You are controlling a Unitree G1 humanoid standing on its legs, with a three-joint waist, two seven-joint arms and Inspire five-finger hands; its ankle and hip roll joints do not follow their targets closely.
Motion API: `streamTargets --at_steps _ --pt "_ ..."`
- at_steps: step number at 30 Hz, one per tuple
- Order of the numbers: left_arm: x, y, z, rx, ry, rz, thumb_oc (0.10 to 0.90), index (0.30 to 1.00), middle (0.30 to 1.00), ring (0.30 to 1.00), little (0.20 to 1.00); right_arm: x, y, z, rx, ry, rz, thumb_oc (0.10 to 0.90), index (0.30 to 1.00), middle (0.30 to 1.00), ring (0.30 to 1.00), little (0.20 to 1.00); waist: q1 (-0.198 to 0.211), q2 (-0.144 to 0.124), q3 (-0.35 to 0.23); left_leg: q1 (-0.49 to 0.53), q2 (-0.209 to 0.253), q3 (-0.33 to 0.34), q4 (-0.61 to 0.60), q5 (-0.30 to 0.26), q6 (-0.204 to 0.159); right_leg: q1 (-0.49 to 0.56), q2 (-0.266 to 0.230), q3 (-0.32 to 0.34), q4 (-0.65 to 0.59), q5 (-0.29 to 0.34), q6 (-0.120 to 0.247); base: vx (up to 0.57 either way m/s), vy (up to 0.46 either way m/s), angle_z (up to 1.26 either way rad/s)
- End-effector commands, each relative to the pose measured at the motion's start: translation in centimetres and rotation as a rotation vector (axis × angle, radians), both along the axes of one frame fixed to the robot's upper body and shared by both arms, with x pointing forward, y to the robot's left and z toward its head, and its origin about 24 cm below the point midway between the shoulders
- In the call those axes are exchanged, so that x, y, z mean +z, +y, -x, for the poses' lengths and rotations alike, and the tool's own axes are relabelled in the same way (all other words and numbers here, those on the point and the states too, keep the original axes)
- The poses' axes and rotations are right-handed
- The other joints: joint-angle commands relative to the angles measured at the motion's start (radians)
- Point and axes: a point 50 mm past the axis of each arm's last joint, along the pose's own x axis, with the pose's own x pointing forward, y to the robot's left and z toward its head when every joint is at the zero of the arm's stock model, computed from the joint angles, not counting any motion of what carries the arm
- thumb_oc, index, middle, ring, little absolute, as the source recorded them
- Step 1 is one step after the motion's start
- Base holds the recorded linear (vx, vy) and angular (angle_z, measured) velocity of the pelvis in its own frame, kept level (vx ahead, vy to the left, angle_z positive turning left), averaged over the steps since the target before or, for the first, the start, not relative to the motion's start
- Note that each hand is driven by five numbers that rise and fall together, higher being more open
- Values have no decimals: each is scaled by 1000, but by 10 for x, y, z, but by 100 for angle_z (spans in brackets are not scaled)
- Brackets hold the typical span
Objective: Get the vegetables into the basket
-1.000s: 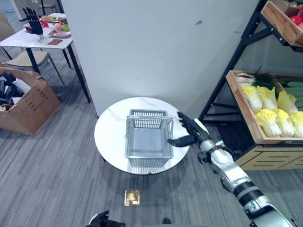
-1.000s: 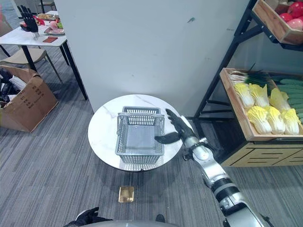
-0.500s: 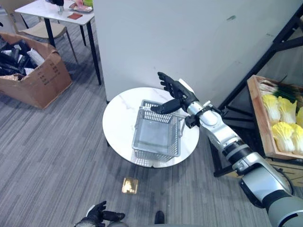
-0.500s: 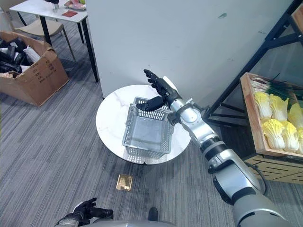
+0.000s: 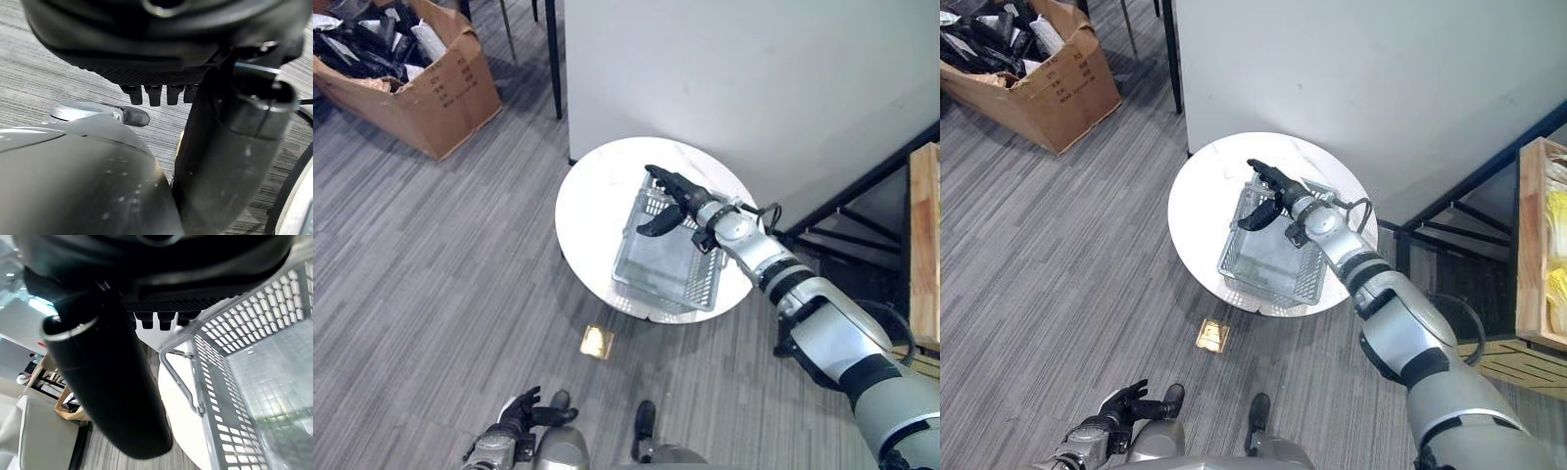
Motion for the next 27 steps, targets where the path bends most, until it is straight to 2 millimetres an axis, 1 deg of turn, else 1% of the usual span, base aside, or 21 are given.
streamTargets --at_steps 1,3,5,8,11,12,13,15,18,20,23,27 --pt "-11 9 41 -49 172 -58 900 1000 1000 1000 1000 76 -2 -14 -21 -225 -61 900 1000 1000 1000 1000 21 -30 3 -23 -46 -36 -24 4 5 3 -71 54 10 15 97 -47 4 8" --pt "-9 10 36 -46 154 -64 900 1000 1000 1000 1000 81 -5 -16 -43 -234 -40 900 1000 1000 1000 1000 22 -29 6 -37 -47 -45 -29 12 1 -11 -69 48 8 20 98 -32 2 9" --pt "-9 9 35 -45 150 -61 900 1000 1000 1000 1000 82 -4 -17 -34 -236 -15 900 1000 1000 1000 1000 21 -28 5 -38 -48 -48 -30 12 0 -12 -69 48 7 20 98 5 7 8" --pt "-9 7 31 -51 138 -53 900 1000 1000 1000 1000 84 1 -18 -17 -245 67 900 1000 1000 1000 1000 19 -29 11 -39 -48 -48 -29 12 -1 -12 -68 50 6 20 96 -2 12 4" --pt "-9 7 31 -51 138 -53 900 1000 1000 1000 1000 84 1 -18 -17 -245 67 900 1000 1000 1000 1000 19 -29 11 -39 -48 -48 -29 12 -1 -12 -68 50 6 20 96 -37 -8 0" --pt "-5 6 18 -75 101 -53 900 1000 1000 1000 1000 82 -10 -22 -61 -232 229 900 1000 1000 1000 1000 25 -31 27 -59 -47 -54 -28 21 -7 -29 -65 46 3 25 94 -120 -24 1" --pt "-5 6 17 -72 97 -52 900 1000 1000 1000 1000 83 -13 -22 -82 -232 201 900 1000 1000 1000 1000 26 -30 28 -60 -46 -56 -30 23 -8 -31 -65 45 2 26 94 -120 -24 7" --pt "-5 8 18 -71 101 -55 900 1000 1000 1000 1000 84 -15 -23 -85 -229 196 900 1000 1000 1000 1000 26 -30 26 -63 -45 -59 -31 25 -11 -32 -66 42 1 26 94 -20 -6 12" --pt "-5 10 21 -71 113 -60 900 1000 1000 1000 1000 91 -22 -23 -112 -246 173 900 1000 1000 1000 1000 26 -30 23 -64 -45 -66 -35 29 -15 -28 -69 32 2 26 95 -12 -5 4" --pt "-6 12 27 -61 131 -63 900 1000 1000 1000 1000 95 -23 -23 -108 -257 169 900 1000 1000 1000 1000 26 -34 18 -55 -43 -64 -35 26 -14 -22 -68 32 2 25 94 -5 -8 6" --pt "-6 14 30 -59 140 -64 900 1000 1000 1000 1000 99 -24 -22 -98 -273 182 900 1000 1000 1000 1000 24 -38 14 -47 -42 -61 -33 24 -14 -19 -67 33 4 25 93 -2 -7 -2" --pt "-5 15 28 -59 133 -68 900 1000 1000 1000 1000 102 -31 -23 -102 -278 285 900 1000 1000 1000 1000 22 -46 16 -46 -40 -55 -30 21 -15 -22 -64 39 5 24 93 0 0 0"
